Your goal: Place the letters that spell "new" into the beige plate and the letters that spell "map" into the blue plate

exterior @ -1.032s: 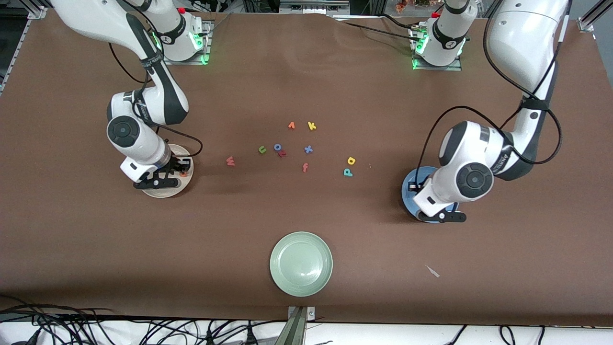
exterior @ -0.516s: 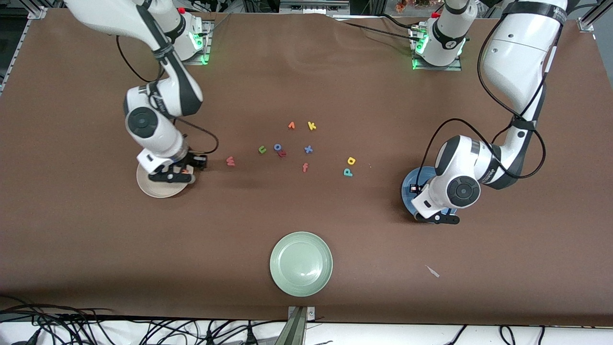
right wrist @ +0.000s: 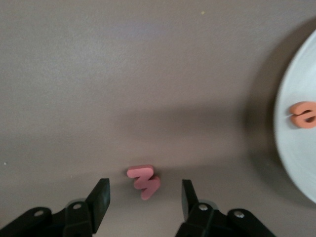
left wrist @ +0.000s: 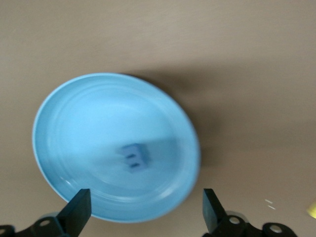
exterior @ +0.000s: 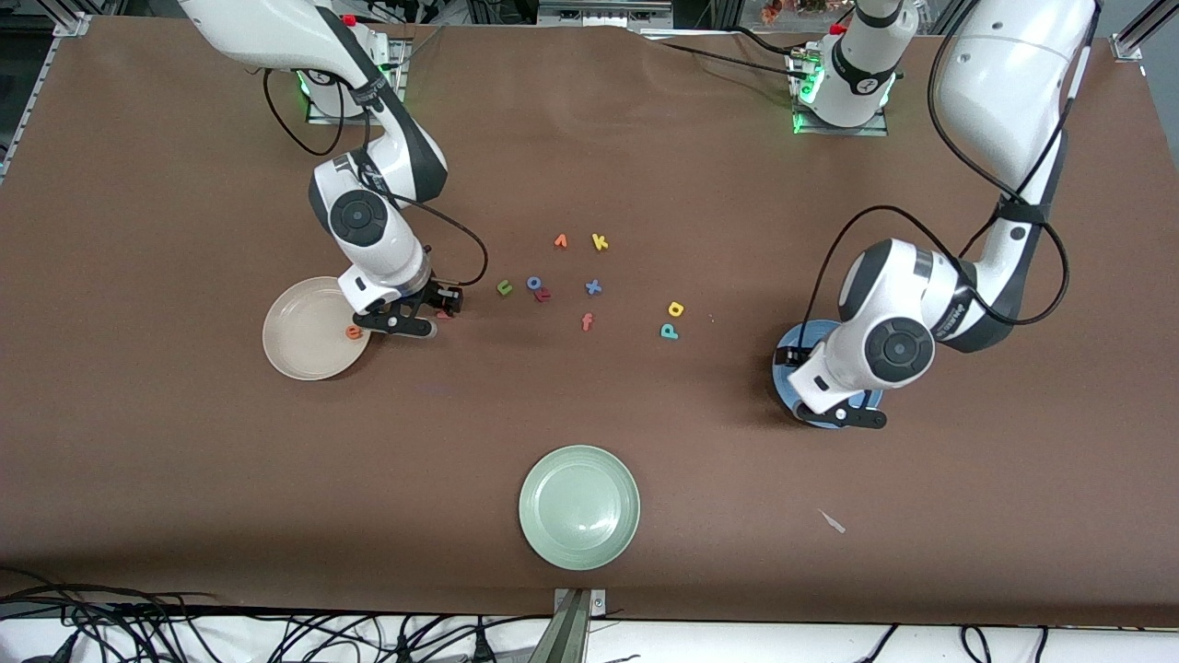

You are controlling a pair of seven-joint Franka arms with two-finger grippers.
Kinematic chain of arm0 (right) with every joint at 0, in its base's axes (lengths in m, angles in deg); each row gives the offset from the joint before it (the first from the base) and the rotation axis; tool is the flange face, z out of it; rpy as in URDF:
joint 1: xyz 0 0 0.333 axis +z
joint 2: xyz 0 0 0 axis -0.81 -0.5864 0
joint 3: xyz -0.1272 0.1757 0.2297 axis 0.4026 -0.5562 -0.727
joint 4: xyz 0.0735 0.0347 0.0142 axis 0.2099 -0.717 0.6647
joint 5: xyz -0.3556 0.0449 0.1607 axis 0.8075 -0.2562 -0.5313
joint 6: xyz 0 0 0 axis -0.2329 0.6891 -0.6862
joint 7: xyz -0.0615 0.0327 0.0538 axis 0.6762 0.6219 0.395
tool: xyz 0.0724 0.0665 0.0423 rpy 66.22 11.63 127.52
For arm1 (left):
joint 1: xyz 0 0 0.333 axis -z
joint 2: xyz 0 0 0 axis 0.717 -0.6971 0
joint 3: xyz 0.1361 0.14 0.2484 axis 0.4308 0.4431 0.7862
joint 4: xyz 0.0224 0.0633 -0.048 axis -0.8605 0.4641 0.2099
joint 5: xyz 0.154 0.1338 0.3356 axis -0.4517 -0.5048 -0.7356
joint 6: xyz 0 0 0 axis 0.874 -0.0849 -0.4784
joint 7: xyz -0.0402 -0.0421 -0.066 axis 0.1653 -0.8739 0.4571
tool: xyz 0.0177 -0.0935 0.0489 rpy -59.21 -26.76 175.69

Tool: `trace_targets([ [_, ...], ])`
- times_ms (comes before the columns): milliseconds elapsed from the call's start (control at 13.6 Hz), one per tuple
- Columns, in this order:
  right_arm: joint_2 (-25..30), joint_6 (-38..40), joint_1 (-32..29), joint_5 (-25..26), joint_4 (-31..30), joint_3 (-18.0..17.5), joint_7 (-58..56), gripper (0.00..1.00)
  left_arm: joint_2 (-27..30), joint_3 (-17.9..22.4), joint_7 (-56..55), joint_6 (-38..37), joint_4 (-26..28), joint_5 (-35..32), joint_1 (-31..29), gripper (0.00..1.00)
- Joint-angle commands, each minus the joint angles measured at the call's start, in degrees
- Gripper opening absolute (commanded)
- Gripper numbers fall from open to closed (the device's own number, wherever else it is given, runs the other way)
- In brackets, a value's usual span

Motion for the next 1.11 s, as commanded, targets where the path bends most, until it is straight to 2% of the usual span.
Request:
trace_targets([
  [0,-0.83,-3.2,0.43,0.17,-1.29,0.15,0.85,0.68,1.24,-4.83,-5.68,-1.09,0.91,0.66,0.19,1.0],
  [295,-1.44,-5.22,0.61,0.17,-2.52,0.15,0.85,0.71,0.28,-9.93,-10.36,-0.22,1.44,1.19,0.63,1.0],
  [442,-1.8,-8.11,0.7,0.26,-4.01,0.15,0.85,0.71,-0.17,-10.65,-15.61,2.5,3.36,1.2,3.16,1.0],
  [590,-2.15,-8.92,0.61,0.17,-4.37,0.15,0.85,0.71,-0.34,-10.65,-17.84,8.28,7.39,-0.29,4.76,1.0],
  [811,-2.41,-9.09,0.61,0.26,-4.37,0.15,0.85,0.69,-0.34,-10.47,-21.43,21.81,15.74,-0.74,5.55,1.0],
  [959,-2.76,-10.23,0.7,0.26,-4.72,0.15,0.85,0.65,-0.61,-10.21,-21.97,25.01,17.78,-1.17,7.12,0.99],
  [1032,-2.85,-10.41,0.61,0.35,-4.81,0.15,0.67,0.58,-0.61,-10.38,-21.97,25.1,18.14,-3.53,7.3,0.98],
])
